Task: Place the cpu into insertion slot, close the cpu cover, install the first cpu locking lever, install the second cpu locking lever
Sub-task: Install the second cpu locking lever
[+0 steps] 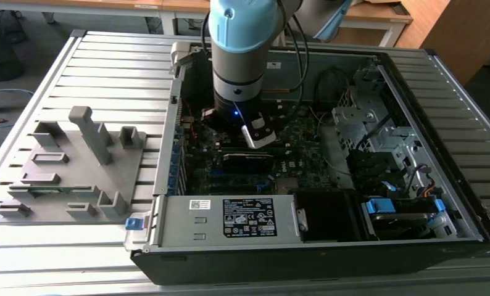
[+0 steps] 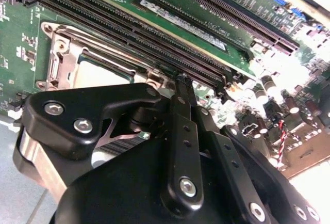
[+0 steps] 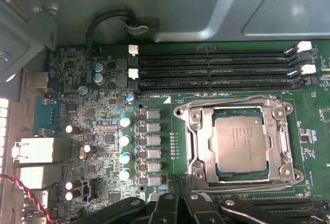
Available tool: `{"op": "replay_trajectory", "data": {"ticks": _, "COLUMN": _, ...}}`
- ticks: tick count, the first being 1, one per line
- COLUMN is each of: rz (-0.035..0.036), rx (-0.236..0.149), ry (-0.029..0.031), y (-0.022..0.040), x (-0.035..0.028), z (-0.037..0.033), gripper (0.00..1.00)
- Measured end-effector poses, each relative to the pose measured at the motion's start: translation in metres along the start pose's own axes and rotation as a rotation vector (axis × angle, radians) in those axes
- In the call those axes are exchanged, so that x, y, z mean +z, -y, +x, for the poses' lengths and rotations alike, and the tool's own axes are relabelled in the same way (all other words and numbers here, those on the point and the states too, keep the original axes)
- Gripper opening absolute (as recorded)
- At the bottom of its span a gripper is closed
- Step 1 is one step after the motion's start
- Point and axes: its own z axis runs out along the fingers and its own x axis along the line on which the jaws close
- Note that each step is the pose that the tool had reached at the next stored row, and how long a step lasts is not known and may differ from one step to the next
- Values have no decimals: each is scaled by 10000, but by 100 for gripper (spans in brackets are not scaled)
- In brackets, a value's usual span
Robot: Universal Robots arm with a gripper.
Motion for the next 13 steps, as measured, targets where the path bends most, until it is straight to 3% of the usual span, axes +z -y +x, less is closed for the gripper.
{"op": "replay_trajectory", "data": {"ticks": 13, "rz": 19, "rx": -1, "ry": 2, "y": -3, "x": -10, "z": 0, "gripper": 11}}
